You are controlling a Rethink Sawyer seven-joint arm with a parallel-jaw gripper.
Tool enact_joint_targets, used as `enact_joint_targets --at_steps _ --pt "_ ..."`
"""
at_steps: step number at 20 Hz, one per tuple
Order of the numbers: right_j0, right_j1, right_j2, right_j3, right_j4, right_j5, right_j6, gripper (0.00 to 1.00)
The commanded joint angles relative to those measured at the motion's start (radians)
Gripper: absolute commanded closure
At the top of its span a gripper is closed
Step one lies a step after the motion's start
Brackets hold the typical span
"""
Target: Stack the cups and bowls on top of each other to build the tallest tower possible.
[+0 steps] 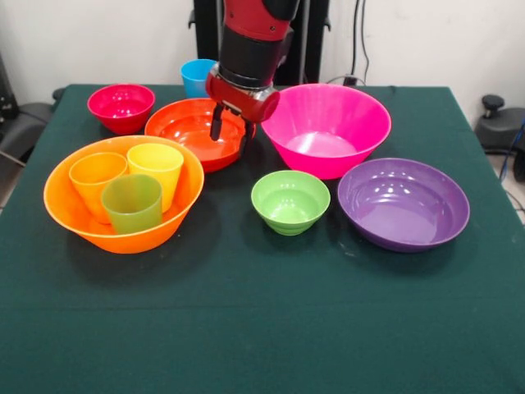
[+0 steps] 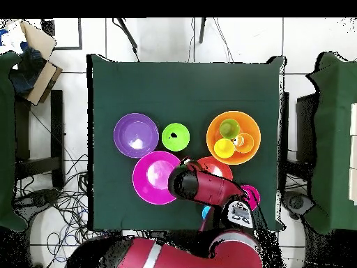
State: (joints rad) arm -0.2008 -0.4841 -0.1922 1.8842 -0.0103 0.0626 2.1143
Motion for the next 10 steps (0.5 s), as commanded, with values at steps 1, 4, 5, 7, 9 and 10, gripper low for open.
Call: enact_joint_targets --at_steps 1,4,5,7,9,10 --pt "-0.035 0.019 0.182 0.066 -0.014 -0.020 0.121 0.00" --pt "-0.058 0.028 0.203 0.075 -0.020 -0.039 0.120 0.00" --pt "-0.061 0.032 0.205 0.078 -0.023 -0.050 0.122 0.00" --pt "-0.064 0.039 0.204 0.083 -0.027 -0.069 0.126 0.00" --pt "-0.052 0.047 0.180 0.086 -0.029 -0.080 0.130 0.00" --pt "-0.035 0.051 0.153 0.088 -0.025 -0.083 0.136 0.00"
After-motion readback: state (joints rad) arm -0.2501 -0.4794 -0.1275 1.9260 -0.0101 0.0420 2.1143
